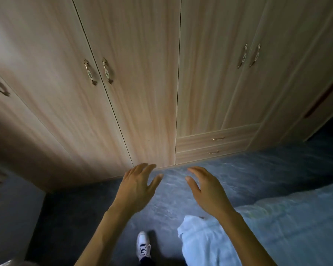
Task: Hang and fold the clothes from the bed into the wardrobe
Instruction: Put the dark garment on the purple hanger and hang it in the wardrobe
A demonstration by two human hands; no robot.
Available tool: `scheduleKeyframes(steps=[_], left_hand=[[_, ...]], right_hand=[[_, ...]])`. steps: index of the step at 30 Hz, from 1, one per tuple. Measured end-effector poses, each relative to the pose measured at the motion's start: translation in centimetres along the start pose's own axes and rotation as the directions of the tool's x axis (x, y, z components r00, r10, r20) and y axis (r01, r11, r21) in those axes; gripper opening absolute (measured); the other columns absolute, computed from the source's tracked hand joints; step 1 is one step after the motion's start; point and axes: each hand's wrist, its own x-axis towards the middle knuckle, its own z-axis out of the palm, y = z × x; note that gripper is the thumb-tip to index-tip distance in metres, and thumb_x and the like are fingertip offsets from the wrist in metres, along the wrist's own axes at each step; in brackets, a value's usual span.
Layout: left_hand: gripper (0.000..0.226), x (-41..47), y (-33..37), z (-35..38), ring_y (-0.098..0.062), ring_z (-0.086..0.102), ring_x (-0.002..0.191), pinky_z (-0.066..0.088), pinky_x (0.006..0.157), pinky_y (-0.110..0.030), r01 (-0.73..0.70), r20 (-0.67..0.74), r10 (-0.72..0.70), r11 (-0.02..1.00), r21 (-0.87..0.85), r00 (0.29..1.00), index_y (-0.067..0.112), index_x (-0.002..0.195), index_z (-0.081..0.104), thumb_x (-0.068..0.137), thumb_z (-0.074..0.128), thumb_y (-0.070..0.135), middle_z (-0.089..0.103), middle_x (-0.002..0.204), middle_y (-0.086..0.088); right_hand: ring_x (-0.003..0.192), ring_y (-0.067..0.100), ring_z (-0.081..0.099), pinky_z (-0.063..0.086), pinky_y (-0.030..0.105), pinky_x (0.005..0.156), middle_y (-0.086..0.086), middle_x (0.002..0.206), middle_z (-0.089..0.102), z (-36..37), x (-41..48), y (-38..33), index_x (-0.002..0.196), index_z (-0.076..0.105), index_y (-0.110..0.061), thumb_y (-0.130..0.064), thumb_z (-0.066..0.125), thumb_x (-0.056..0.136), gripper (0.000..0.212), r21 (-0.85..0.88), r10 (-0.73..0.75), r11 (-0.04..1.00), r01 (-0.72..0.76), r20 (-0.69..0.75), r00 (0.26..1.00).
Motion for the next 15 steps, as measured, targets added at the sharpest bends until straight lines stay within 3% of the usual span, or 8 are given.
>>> scheduleKeyframes(steps=[3,8,15], left_hand=[[0.069,5.6,-3.0,-0.5,-0.018,0.045,0.128,0.034,0.109,-0.036,-0.036,0.013,0.037,0.999,-0.027,0.999,0.025,0.137,0.046,0.089,0.018,0.067,0.047,0.142,0.002],[0.079,13.5,-6.2,-1.6,-0.022,0.054,0.120,0.040,0.104,-0.036,-0.166,0.025,0.168,0.982,-0.089,0.985,0.018,0.130,0.055,0.086,0.015,0.070,0.058,0.130,-0.004],[0.069,24.2,-5.3,-1.6,-0.019,0.055,0.115,0.043,0.100,-0.036,-0.332,0.078,0.348,0.929,-0.165,0.934,0.019,0.130,0.054,0.091,0.021,0.065,0.059,0.128,-0.002]], right_hand=[[0.117,0.017,0.054,0.034,0.018,0.097,-0.001,0.130,0.057,1.6,4.9,-0.1,0.127,0.056,-0.015,-0.042,0.045,0.096,0.043,-0.019,0.032,0.999,-0.033,-0.024,0.999],[0.119,0.015,0.052,0.033,0.018,0.100,-0.001,0.133,0.055,2.4,11.5,-1.6,0.130,0.054,-0.016,-0.039,0.046,0.096,0.041,-0.044,0.119,0.992,-0.122,-0.080,0.990],[0.114,0.018,0.056,0.032,0.018,0.097,0.003,0.128,0.059,-0.1,18.2,-1.4,0.127,0.057,-0.015,-0.050,0.035,0.094,0.053,-0.107,0.205,0.965,-0.241,-0.266,0.942]])
